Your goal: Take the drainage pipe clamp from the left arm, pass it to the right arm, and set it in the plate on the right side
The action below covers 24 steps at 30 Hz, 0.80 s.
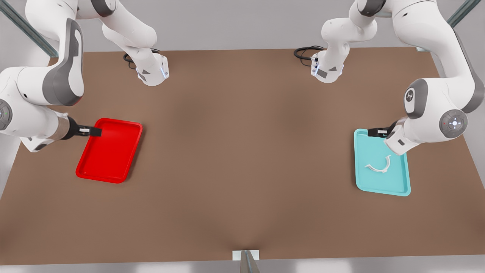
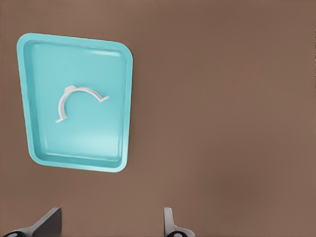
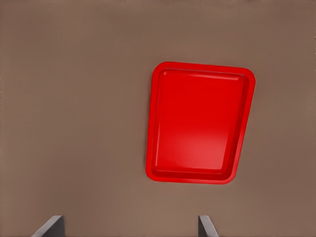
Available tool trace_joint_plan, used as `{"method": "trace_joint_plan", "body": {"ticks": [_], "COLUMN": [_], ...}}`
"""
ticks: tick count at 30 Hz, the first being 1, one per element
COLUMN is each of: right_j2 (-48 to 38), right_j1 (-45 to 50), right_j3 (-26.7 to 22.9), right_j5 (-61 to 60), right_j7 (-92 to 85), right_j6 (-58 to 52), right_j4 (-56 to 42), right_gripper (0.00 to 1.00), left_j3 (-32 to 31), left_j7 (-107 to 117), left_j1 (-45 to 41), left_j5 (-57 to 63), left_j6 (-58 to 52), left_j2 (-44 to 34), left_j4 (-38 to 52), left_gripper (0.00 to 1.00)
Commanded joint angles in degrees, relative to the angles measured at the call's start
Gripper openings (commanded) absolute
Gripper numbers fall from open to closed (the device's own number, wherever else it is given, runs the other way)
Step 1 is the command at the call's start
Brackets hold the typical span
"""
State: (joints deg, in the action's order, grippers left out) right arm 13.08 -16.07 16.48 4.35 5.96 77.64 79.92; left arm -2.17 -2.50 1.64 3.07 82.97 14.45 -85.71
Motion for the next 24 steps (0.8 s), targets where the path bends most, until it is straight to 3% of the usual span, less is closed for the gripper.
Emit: {"method": "trace_joint_plan", "body": {"ticks": [1,4,8,10,14,22,23,24], "right_j2": [-0.07,-0.07,-0.25,-0.25,-0.34,-0.42,-0.42,-0.42], "right_j1": [-0.1,-0.19,-0.19,-0.1,-0.1,0.25,0.34,0.34], "right_j3": [-0.04,-0.04,-0.04,-0.04,0.05,0.13,0.13,0.13], "right_j5": [-0.14,-0.14,0.3,0.22,0.22,0.66,0.66,0.66], "right_j7": [2.92,2.21,2.12,2.12,2.12,2.12,2.12,2.12], "right_j6": [4.54,4.89,5.15,5.15,5.07,5.07,5.07,5.07], "right_j4": [-0.03,-0.29,0.06,0.15,0.76,1.29,1.38,1.38], "right_gripper": [1.0,1.0,1.0,1.0,1.0,1.0,1.0,1.0], "left_j3": [0.06,0.15,0.24,0.5,3.14,4.19,4.19,4.19], "left_j7": [-1.89,-6.35,-31.24,-38.54,-39.07,-39.07,-38.98,-38.98], "left_j1": [0.03,1.51,12.5,14.97,16.2,18.22,18.22,18.13], "left_j5": [0.1,0.1,-0.87,-0.78,-0.95,-3.42,-3.42,-3.42], "left_j6": [4.21,11.49,28.47,42.0,53.25,54.84,54.93,54.93], "left_j2": [-0.04,3.11,13.93,14.2,17.45,21.84,21.84,21.84], "left_j4": [0.02,-1.56,-3.32,-11.58,-15.71,-18.61,-18.79,-18.79], "left_gripper": [1.0,1.0,1.0,1.0,1.0,1.0,0.96,0.8]}}
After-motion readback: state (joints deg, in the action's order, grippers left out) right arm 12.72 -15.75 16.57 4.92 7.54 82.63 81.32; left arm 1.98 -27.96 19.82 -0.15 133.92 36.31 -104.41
